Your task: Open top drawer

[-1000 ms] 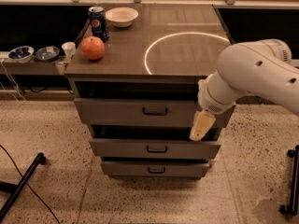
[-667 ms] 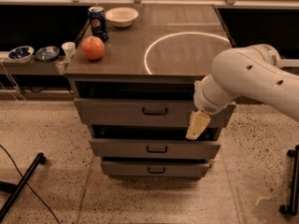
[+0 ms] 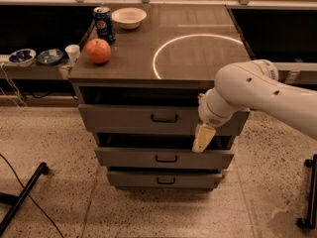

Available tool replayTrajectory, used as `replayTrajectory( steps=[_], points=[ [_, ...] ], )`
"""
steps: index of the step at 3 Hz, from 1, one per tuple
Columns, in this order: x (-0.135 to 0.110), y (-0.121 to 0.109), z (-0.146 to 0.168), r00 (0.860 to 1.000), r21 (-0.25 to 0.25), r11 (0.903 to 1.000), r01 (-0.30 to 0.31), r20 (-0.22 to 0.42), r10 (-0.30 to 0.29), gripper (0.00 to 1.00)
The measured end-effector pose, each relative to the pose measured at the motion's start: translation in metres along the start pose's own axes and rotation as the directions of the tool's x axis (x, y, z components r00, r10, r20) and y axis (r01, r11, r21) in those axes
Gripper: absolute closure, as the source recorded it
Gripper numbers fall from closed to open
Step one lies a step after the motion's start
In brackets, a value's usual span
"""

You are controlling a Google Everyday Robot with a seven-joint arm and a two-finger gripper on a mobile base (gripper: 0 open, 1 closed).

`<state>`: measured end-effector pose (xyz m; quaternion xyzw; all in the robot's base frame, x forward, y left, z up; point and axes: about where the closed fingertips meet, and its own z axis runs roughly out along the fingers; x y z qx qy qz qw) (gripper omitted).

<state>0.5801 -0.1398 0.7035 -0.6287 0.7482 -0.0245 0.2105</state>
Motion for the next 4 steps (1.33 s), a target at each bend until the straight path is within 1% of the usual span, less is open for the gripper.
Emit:
replayTrajectory(
  steps=[2, 3, 4],
  points=[
    [0.005, -0.010, 0.031, 0.999, -0.059, 0.9981, 0.019, 0.038, -0.016, 0.00],
    [0.012, -0.016, 0.040, 0.999, -0.085, 0.9964, 0.006, 0.054, -0.002, 0.22],
    [0.013, -0.017, 0.043, 0.998, -0.094, 0.9955, 0.004, 0.059, 0.002, 0.22]
  ],
)
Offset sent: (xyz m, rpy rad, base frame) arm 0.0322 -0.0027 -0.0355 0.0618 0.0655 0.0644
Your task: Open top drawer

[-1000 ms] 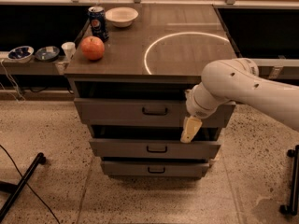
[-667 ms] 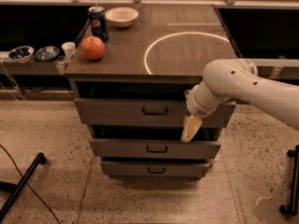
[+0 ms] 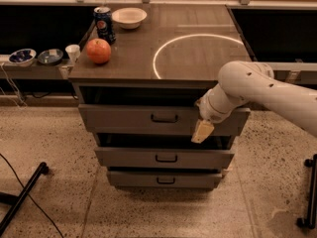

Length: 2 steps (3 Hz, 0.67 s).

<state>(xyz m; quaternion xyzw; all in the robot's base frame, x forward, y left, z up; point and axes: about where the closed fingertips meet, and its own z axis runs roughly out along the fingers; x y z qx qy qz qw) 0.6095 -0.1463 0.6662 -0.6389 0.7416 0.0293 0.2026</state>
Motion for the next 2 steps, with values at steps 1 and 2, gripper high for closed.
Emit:
replayTrajectory(
  steps=[1, 2],
  points=[
    [0.002, 0.000, -0.002, 1.000, -0.002, 1.0000, -0.006, 0.009, 0.006, 0.21],
    [0.000, 0.014, -0.010, 1.000, -0.003, 1.0000, 0.001, 0.019, -0.001, 0.20]
  ],
)
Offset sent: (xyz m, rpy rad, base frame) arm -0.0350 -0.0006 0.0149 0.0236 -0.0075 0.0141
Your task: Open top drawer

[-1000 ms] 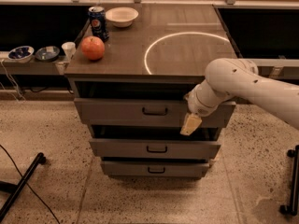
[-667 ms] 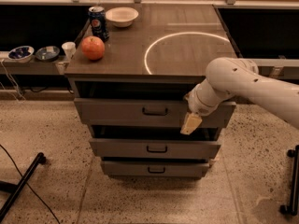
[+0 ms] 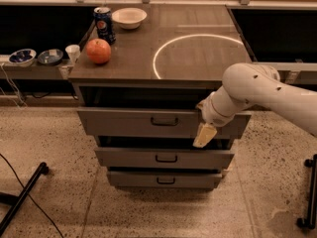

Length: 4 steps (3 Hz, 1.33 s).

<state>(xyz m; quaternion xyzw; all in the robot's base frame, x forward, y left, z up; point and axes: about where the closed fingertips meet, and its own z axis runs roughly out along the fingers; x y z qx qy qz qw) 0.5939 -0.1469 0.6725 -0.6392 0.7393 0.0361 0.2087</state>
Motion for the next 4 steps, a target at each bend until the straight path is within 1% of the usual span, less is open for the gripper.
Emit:
replayTrajectory(
  steps=[1, 2, 3, 4],
  points=[
    [-0.006, 0.023, -0.008, 1.000, -0.007, 0.9998, 0.018, 0.006, -0.018, 0.21],
    [-0.014, 0.052, -0.017, 0.999, -0.019, 0.9984, 0.053, 0.006, -0.052, 0.20],
    [-0.024, 0.086, -0.027, 0.995, -0.044, 0.9943, 0.097, 0.014, -0.096, 0.18],
    [-0.031, 0.114, -0.037, 0.991, -0.063, 0.9895, 0.131, 0.023, -0.129, 0.17]
  ],
)
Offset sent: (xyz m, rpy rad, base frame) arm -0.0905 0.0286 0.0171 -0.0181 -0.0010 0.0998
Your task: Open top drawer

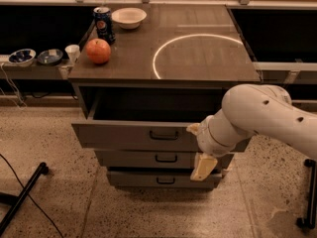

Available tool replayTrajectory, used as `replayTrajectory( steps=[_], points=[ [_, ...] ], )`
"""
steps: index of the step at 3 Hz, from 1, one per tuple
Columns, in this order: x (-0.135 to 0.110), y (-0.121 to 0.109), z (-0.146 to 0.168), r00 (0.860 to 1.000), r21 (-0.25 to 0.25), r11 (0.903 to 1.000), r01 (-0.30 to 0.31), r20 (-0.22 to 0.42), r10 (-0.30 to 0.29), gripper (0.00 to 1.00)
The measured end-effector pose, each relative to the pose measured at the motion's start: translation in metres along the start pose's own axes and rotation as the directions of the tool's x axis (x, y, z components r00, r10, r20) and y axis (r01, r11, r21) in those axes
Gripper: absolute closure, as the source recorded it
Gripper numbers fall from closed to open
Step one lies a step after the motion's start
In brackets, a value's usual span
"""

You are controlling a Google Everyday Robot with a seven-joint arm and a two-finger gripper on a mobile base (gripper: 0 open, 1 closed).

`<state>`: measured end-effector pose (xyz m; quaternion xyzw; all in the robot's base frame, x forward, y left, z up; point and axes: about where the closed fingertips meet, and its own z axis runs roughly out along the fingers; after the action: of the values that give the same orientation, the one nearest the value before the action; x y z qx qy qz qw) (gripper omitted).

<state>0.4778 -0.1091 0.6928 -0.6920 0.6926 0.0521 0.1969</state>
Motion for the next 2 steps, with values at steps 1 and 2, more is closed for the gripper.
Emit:
replayTrajectory(
  steps=[1, 2],
  points=[
    [-0.005, 0.004, -0.009, 1.000, 0.005, 0.9999, 0.010, -0.001, -0.010, 0.17],
    [-0.003, -0.008, -0.015, 1.000, 0.022, 0.9998, -0.001, 0.000, 0.001, 0.12]
  ],
)
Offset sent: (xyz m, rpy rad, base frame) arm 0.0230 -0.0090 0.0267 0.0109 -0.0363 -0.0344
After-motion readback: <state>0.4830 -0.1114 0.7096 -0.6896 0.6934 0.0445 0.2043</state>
